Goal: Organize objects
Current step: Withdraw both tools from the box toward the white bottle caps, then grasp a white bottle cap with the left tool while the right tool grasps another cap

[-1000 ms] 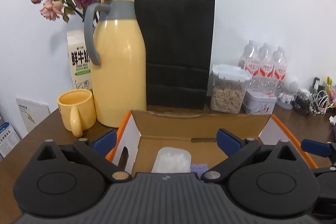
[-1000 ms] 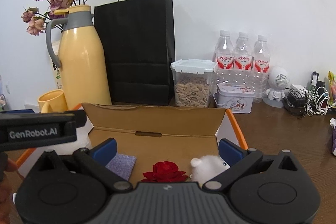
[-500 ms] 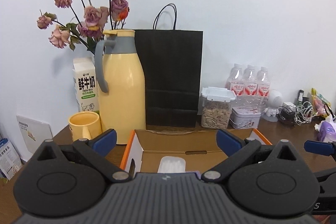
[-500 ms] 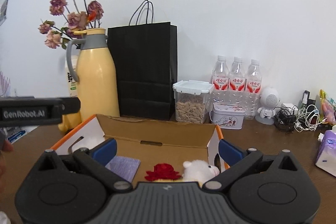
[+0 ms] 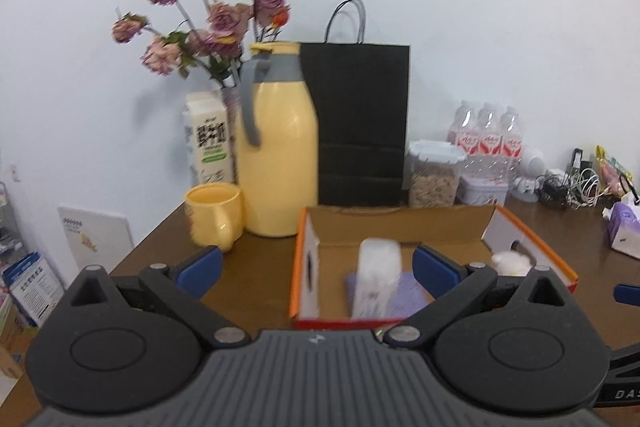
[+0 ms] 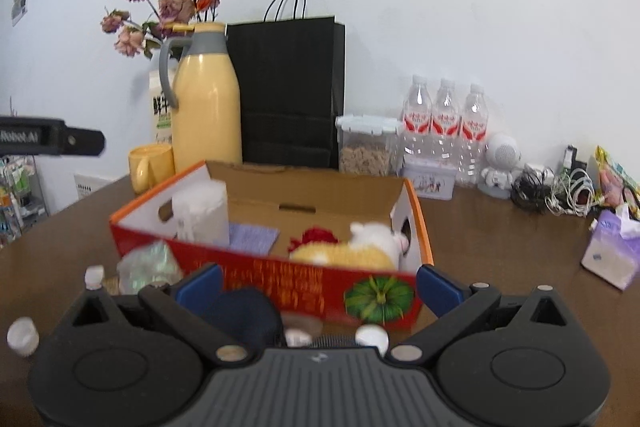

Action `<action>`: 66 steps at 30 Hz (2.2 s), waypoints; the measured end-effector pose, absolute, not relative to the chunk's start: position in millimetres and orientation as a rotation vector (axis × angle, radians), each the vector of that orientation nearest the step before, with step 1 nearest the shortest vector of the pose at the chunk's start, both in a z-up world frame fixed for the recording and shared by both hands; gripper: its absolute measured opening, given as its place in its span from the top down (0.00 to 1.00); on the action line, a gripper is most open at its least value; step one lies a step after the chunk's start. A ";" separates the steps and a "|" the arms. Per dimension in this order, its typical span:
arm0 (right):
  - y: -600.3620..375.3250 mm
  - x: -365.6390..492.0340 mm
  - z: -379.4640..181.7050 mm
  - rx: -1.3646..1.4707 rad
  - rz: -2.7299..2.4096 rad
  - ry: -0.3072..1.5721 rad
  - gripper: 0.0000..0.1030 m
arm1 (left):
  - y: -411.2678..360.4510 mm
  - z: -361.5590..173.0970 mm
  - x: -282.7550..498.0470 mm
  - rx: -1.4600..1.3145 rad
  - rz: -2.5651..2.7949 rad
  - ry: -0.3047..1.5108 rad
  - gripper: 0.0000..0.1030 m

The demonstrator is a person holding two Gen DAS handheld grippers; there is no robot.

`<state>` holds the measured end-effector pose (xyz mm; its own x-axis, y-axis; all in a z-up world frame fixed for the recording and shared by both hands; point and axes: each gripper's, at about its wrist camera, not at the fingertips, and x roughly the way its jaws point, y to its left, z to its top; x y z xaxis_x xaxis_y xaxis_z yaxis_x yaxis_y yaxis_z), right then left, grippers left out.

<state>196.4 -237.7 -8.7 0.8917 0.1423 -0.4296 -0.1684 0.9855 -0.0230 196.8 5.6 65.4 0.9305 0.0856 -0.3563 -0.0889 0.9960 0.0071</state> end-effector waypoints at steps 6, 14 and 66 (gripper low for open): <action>-242.2 176.7 -28.8 -0.060 0.156 0.504 0.00 | 25.1 50.8 174.3 -0.005 0.124 0.415 0.00; -247.1 162.8 -55.2 -0.056 0.142 0.581 0.00 | 55.1 18.6 148.8 -0.009 0.175 0.533 0.00; -320.9 200.8 -79.0 -0.090 0.116 0.655 0.35 | 55.2 -43.3 124.5 -0.029 0.098 0.644 0.60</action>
<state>200.8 -320.9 -79.0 0.7869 0.0789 -0.6120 -0.1358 0.9896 -0.0470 124.5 55.2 -43.3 0.7954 0.0821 -0.6005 -0.1003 0.9950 0.0031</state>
